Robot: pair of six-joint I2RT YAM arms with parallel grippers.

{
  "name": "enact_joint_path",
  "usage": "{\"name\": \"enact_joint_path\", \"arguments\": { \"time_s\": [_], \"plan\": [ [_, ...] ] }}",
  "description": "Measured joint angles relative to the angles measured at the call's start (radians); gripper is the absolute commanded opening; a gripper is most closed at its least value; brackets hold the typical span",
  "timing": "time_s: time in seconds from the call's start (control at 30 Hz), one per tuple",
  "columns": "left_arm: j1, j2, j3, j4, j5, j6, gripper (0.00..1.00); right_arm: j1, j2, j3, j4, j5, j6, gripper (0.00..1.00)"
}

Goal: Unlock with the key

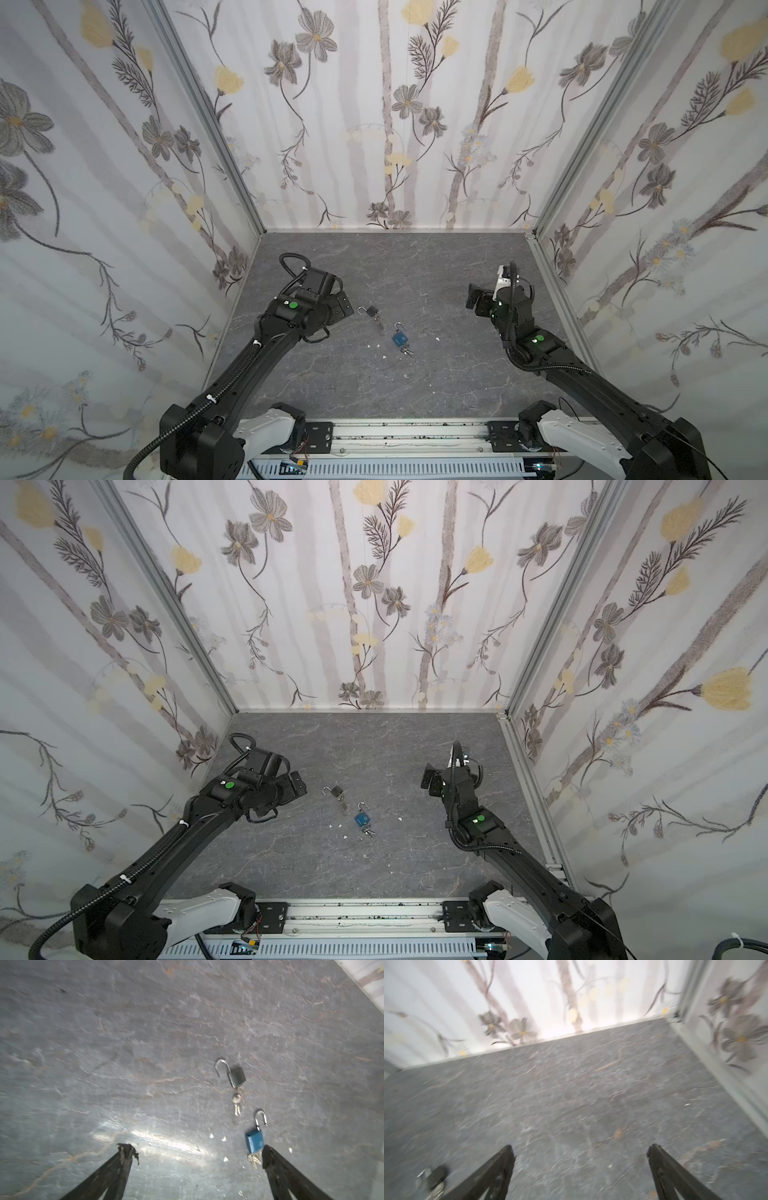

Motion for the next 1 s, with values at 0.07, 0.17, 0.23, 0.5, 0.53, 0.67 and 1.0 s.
{"name": "enact_joint_path", "arguments": {
  "time_s": [0.07,0.17,0.23,0.5,0.53,0.67,1.0],
  "plan": [
    [0.026,0.002,-0.008,0.021,-0.084,0.071,1.00,-0.034,-0.006,-0.061,0.095,0.080,-0.027,1.00],
    [0.069,-0.017,-0.082,0.132,-0.190,0.203,1.00,-0.074,0.006,-0.145,0.237,0.173,-0.074,1.00],
    [0.123,-0.023,-0.149,0.233,-0.226,0.282,1.00,-0.105,0.030,-0.179,0.332,0.222,-0.103,1.00],
    [0.296,0.126,-0.364,0.739,-0.269,0.439,1.00,-0.239,0.140,-0.219,0.604,0.265,-0.192,1.00],
    [0.306,0.155,-0.385,0.803,-0.269,0.456,1.00,-0.259,0.159,-0.239,0.646,0.258,-0.196,1.00],
    [0.333,0.234,-0.487,1.071,-0.274,0.497,1.00,-0.309,0.216,-0.343,0.814,0.190,-0.225,1.00],
    [0.320,0.396,-0.634,1.565,-0.161,0.616,1.00,-0.421,0.349,-0.449,1.179,-0.201,-0.275,1.00]
  ]
}}
